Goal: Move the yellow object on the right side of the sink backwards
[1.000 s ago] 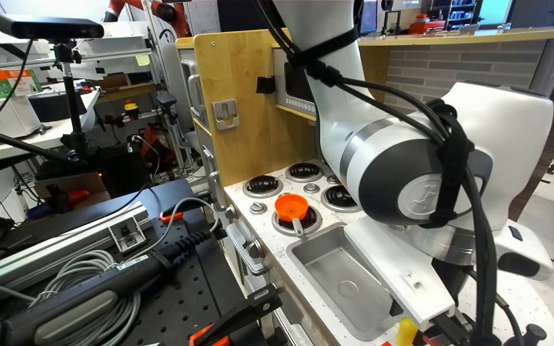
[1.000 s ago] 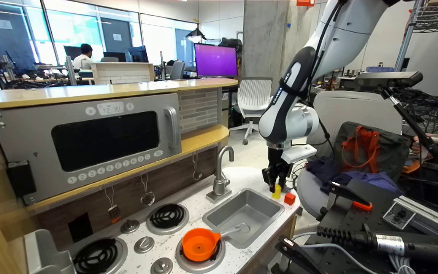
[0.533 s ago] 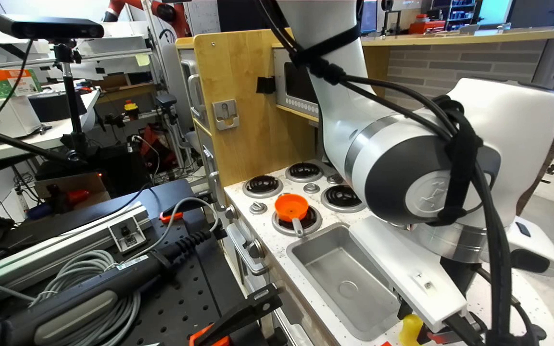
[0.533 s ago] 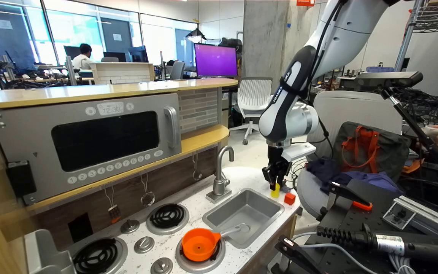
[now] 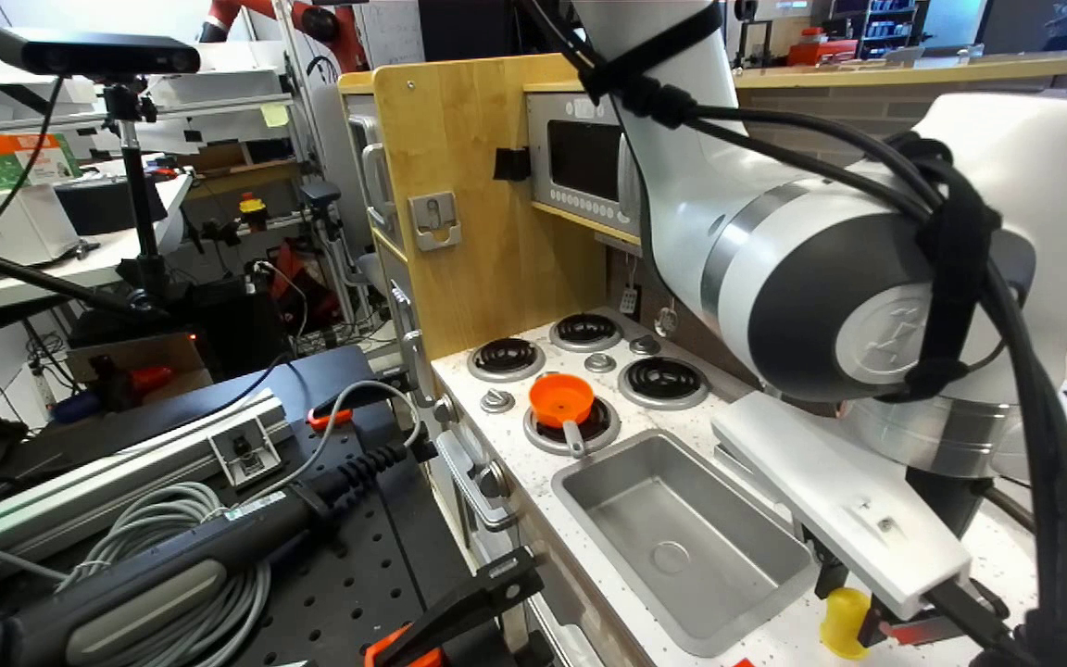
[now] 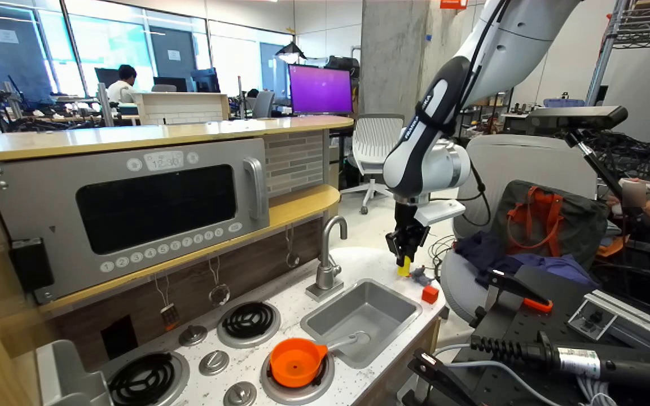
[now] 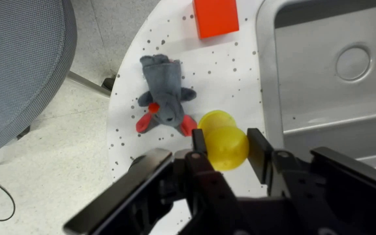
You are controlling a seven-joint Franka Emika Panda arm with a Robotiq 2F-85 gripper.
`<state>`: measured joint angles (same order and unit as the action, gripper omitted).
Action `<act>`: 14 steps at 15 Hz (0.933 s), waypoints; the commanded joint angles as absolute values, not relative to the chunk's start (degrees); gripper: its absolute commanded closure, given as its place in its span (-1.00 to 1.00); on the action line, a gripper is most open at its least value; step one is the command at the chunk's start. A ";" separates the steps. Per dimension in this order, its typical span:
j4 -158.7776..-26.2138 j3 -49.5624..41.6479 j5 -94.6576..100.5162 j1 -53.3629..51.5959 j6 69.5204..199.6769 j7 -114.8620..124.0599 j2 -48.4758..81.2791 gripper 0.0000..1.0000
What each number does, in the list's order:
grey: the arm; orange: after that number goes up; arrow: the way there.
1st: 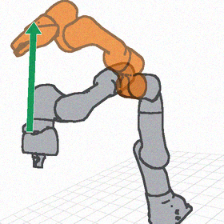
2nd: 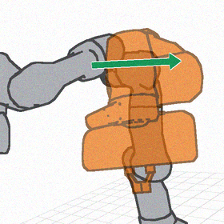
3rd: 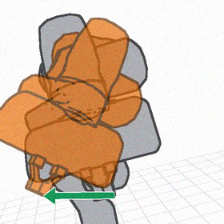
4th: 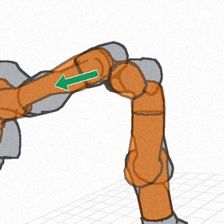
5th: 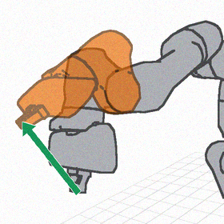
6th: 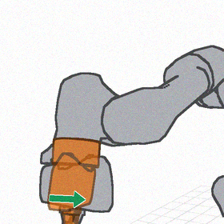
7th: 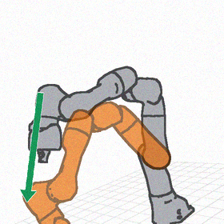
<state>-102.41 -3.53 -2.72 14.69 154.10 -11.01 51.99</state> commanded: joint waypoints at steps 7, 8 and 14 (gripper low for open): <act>-96.88 -2.84 -4.46 17.79 152.67 -8.46 54.05 0.78; -96.78 -2.72 -4.66 17.96 152.71 -8.38 54.24 0.78; -95.26 -3.01 -4.96 17.63 152.62 -6.02 56.38 0.78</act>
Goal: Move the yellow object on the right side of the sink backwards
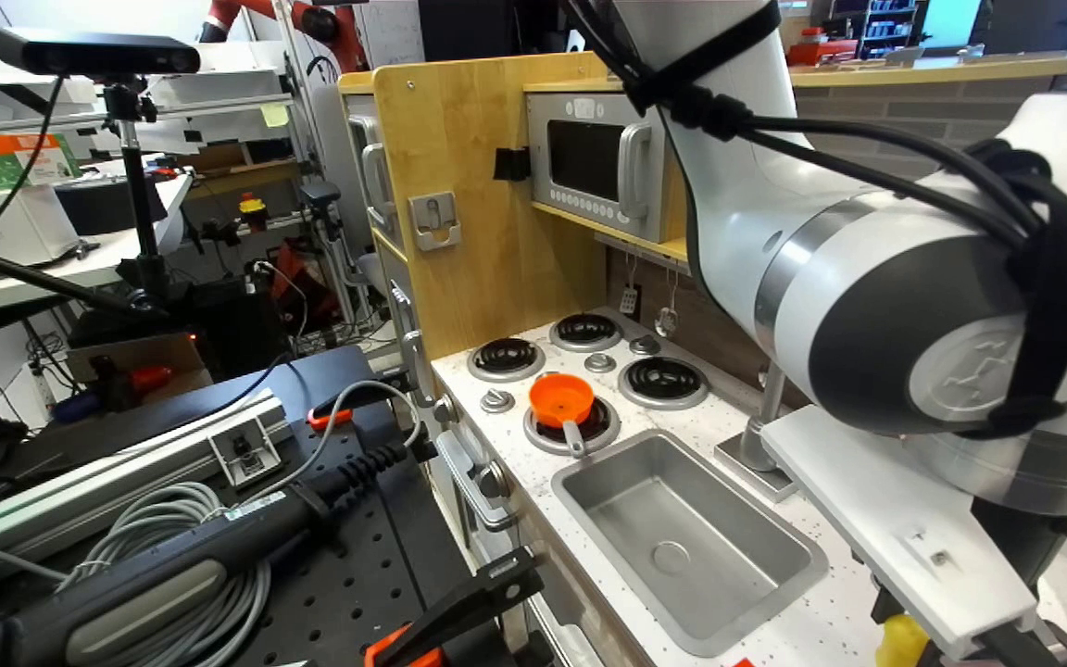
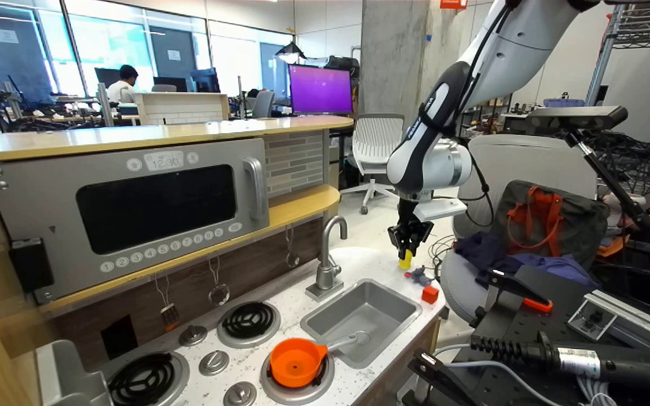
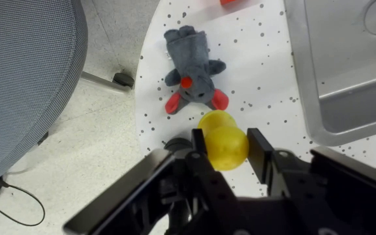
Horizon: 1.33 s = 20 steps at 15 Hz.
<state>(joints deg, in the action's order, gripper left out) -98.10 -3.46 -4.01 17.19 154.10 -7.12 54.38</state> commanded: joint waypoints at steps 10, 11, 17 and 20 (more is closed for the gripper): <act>-90.64 -2.90 -7.80 17.49 152.75 -1.29 59.99 0.78; -90.50 -2.87 -8.16 17.43 152.87 -0.57 60.24 0.78; -90.57 -3.25 -10.52 16.77 152.62 4.25 61.09 0.78; -91.07 -3.40 -11.29 16.50 152.86 6.44 60.56 -0.39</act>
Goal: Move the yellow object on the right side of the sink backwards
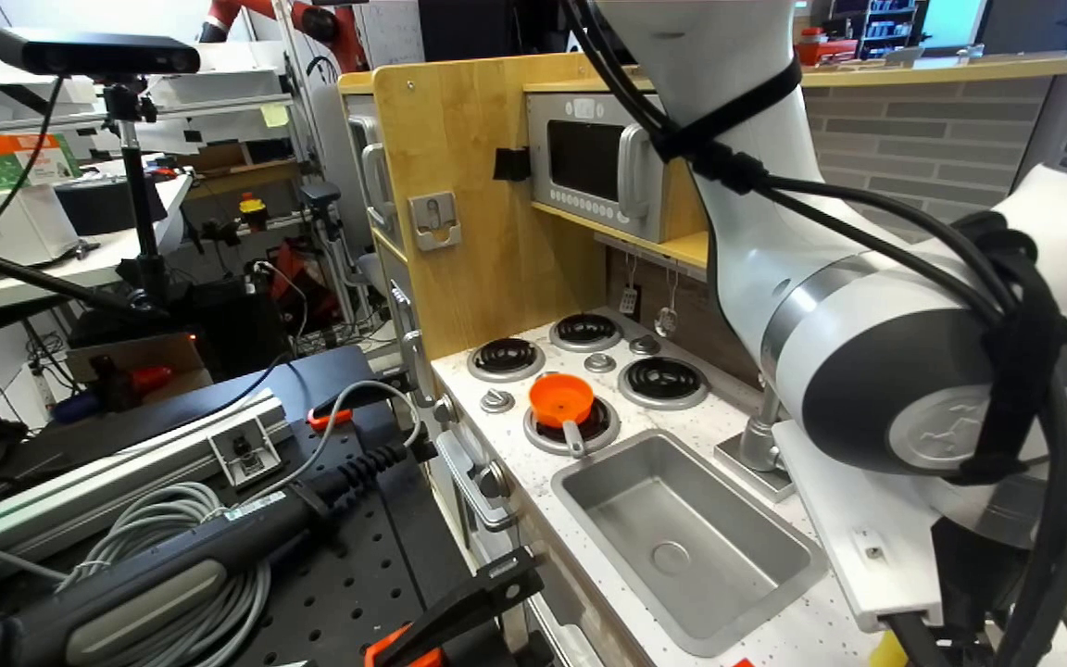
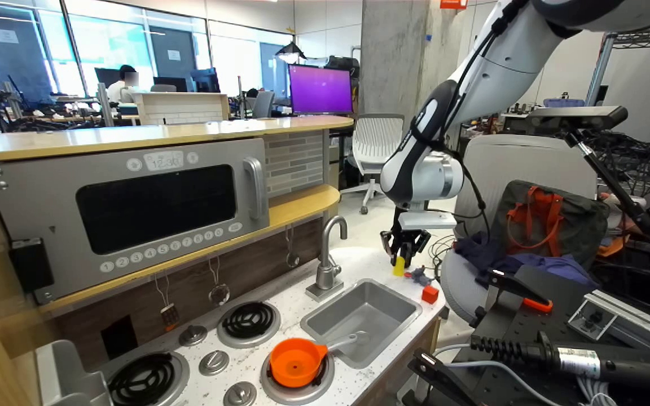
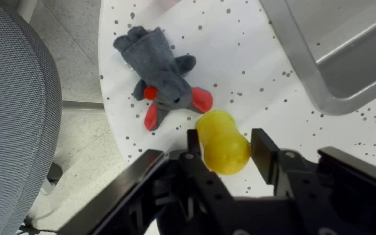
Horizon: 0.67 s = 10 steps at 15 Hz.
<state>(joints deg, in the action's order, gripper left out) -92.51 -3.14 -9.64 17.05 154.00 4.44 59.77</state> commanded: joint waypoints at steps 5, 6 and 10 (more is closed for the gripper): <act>-94.26 -3.84 -11.42 15.47 153.45 8.12 58.01 -1.00; -94.95 -3.89 -11.37 15.30 153.64 8.19 57.53 -1.00; -100.33 -3.02 -11.44 15.03 153.57 7.02 53.40 -1.00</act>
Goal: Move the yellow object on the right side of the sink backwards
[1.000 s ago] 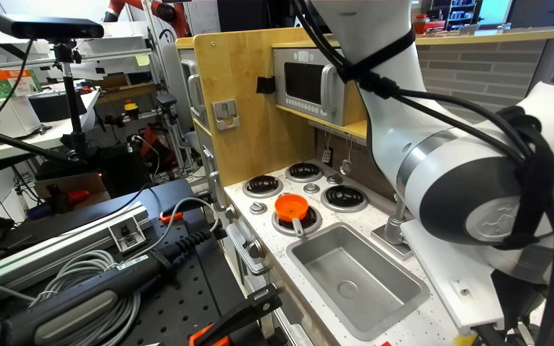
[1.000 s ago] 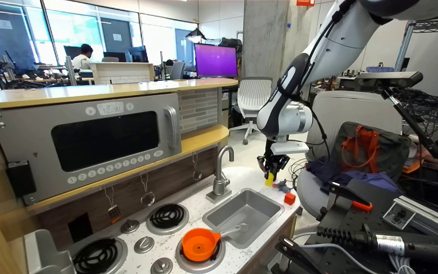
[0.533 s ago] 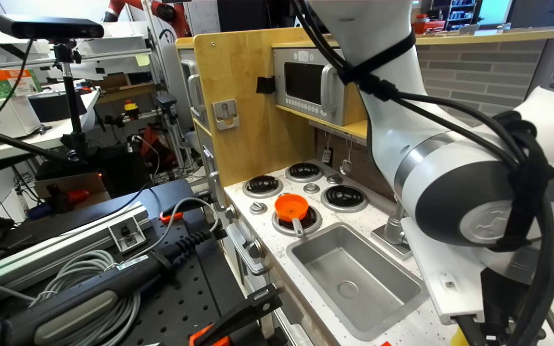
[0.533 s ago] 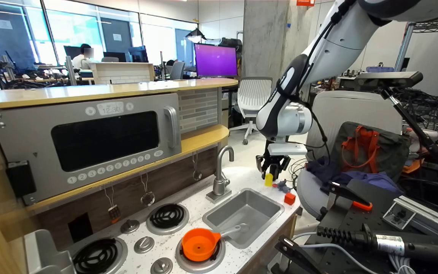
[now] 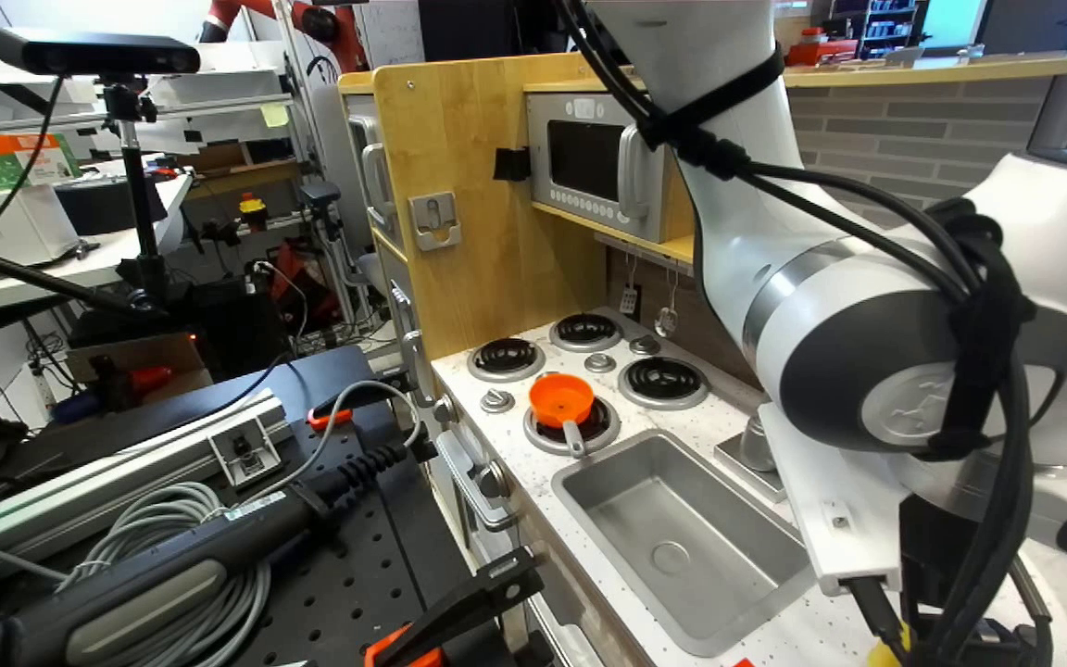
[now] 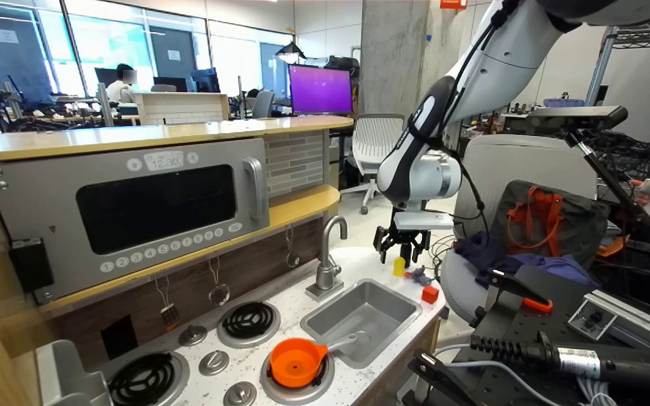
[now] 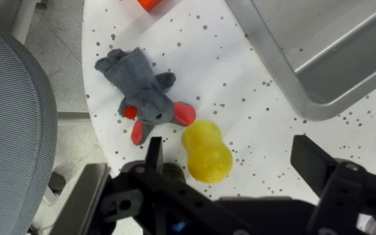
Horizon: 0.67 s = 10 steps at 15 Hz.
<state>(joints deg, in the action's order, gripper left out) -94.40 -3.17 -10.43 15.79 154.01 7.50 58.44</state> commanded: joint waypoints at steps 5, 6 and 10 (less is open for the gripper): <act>-109.41 -1.45 -12.19 15.08 153.94 6.02 47.13 -1.00; -111.32 -1.06 -12.51 15.27 154.05 5.79 45.75 -1.00; -120.02 0.00 -14.04 15.78 155.75 4.40 39.72 -1.00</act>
<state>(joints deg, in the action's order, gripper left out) -111.48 -1.11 -11.82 15.05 154.12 6.78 46.36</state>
